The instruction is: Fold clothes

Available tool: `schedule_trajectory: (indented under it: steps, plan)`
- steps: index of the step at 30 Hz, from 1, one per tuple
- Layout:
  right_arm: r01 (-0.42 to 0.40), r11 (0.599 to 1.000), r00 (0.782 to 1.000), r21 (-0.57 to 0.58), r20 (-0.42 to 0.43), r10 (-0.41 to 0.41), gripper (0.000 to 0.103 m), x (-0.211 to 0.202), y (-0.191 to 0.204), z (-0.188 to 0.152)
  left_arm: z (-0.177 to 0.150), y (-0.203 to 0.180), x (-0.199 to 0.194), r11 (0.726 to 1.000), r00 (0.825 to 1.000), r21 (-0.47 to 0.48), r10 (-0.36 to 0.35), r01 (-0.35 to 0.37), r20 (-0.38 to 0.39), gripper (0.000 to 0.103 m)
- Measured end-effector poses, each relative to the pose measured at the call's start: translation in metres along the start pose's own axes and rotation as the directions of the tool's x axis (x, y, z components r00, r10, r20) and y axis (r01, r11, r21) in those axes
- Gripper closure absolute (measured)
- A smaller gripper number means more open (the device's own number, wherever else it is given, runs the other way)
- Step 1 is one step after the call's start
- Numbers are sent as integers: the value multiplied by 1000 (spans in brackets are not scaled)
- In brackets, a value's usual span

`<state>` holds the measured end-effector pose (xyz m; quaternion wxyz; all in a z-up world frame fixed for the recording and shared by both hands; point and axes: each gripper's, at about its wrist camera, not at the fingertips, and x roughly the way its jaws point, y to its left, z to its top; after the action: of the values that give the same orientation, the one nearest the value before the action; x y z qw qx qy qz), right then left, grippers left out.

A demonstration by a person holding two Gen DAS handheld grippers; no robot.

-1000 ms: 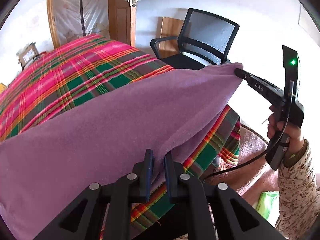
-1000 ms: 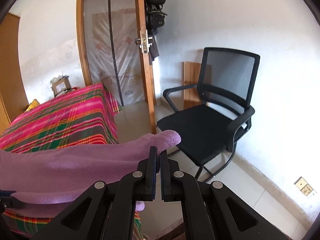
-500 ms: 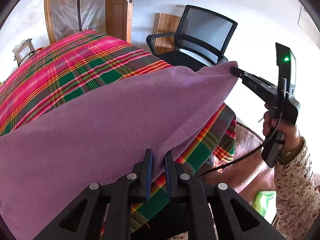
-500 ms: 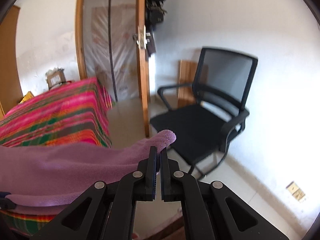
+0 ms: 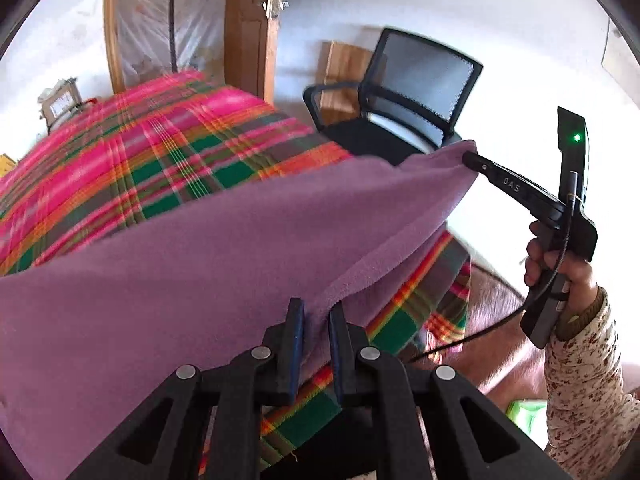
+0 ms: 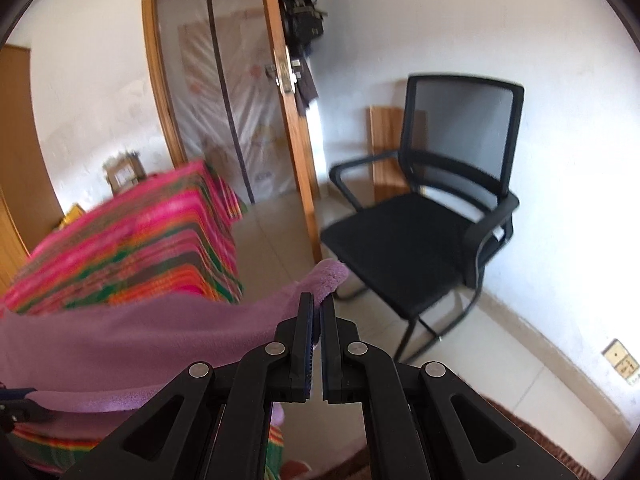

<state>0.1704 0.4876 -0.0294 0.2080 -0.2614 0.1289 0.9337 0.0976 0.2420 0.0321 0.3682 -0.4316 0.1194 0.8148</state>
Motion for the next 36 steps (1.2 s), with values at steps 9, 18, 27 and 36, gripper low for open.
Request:
schedule_trajectory:
  steps: [9,18,27,36]
  plan:
    - [-63,997,991,-33,118,67,100,-9,19,50,35,16,-34,995,983,-66,82,-71,165,92]
    - [-48,999,997,23,67,46,100,2,2,24,14,2,6,1000,1000,-3,13,-13,-5,92]
    - [-22,994,995,106,-98,32,100,35,-20,-33,-4,-2,26,1000,996,7,-8,9,-94,92]
    - [-29,992,986,121,-163,48,99,49,-17,-47,-5,0,25,1000,996,3,-25,25,-90,90]
